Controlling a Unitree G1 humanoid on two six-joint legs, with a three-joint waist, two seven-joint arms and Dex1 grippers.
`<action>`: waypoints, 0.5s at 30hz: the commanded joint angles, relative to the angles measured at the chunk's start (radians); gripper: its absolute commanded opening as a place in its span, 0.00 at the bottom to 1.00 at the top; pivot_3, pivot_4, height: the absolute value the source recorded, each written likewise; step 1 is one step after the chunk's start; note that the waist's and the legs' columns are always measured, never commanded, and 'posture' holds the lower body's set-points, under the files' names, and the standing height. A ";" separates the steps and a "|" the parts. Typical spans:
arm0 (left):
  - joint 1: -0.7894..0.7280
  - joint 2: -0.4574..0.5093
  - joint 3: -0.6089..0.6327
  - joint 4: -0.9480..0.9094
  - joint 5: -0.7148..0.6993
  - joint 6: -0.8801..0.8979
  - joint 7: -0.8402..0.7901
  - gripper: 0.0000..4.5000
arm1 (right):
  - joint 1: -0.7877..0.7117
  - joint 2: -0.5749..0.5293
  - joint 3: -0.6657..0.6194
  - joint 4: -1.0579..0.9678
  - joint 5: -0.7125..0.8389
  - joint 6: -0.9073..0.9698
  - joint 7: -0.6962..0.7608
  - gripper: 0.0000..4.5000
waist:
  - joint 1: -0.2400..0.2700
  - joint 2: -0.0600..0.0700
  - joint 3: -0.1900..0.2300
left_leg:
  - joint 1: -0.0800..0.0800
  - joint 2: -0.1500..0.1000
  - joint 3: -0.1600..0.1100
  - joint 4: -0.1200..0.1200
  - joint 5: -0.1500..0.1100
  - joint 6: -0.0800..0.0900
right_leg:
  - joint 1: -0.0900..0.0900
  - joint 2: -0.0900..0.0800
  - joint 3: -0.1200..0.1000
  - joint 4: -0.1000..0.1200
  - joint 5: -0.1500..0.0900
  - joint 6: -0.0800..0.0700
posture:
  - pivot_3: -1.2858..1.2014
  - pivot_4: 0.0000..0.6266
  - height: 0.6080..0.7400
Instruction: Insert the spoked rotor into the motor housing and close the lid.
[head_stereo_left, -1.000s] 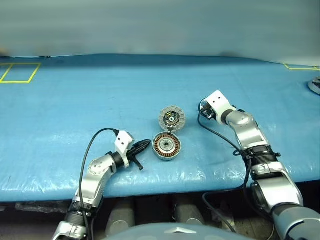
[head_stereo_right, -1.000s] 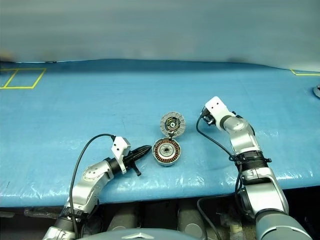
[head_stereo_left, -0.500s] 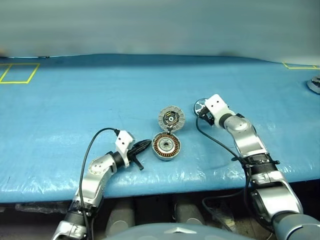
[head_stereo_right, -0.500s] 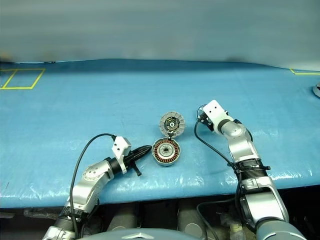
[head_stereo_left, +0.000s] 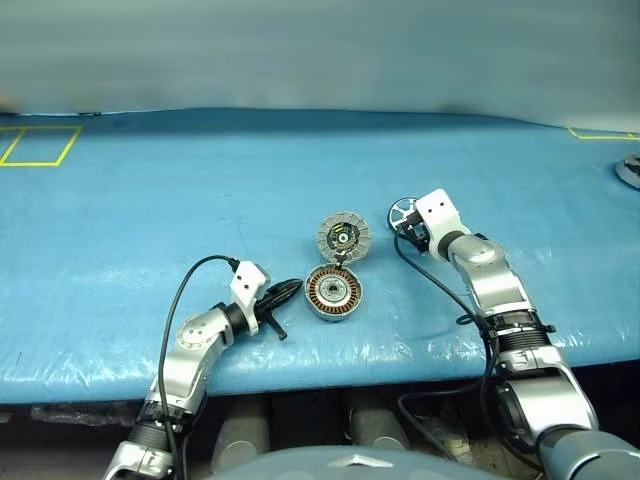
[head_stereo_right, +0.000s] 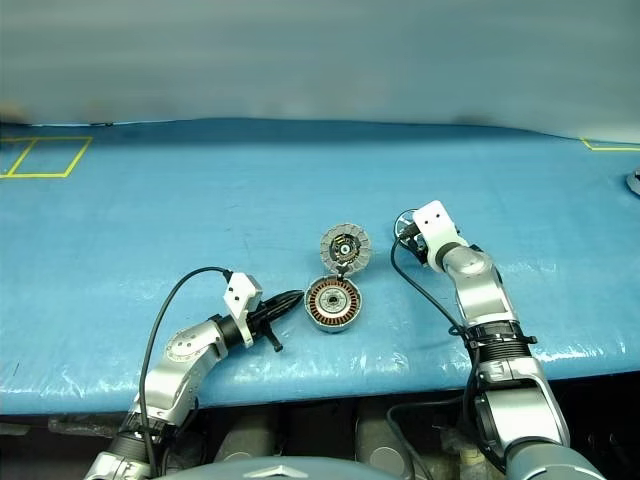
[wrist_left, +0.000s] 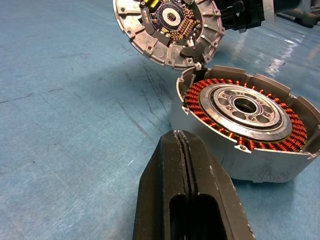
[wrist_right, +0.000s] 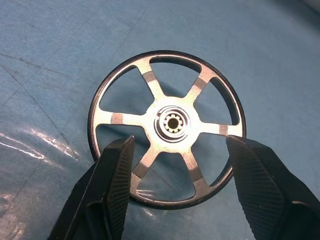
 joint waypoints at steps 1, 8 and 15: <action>-0.005 0.000 -0.003 -0.015 0.007 -0.009 -0.001 0.00 | 0.015 -0.005 0.010 0.019 0.009 0.015 0.037 0.68 | 0.000 0.000 0.000 | 0.000 0.000 0.000 0.000 0.000 0.000 | 0.000 0.000 0.000 0.000 0.000 0.000 | 0.52 0.24 1.00; -0.008 -0.004 -0.004 -0.012 0.011 -0.013 0.007 0.00 | 0.004 -0.007 0.012 0.085 0.018 0.022 0.084 0.48 | -0.001 0.000 -0.001 | 0.001 0.000 0.000 0.000 0.000 0.000 | 0.001 0.000 0.000 0.000 0.000 0.000 | 0.52 0.24 1.00; -0.003 -0.006 0.007 -0.011 0.014 -0.017 0.009 0.00 | 0.021 -0.021 -0.020 0.015 0.010 0.013 0.045 0.07 | -0.002 -0.005 -0.004 | 0.003 0.000 0.000 0.001 0.000 0.000 | 0.003 0.000 0.000 0.000 0.000 0.000 | 0.52 0.24 1.00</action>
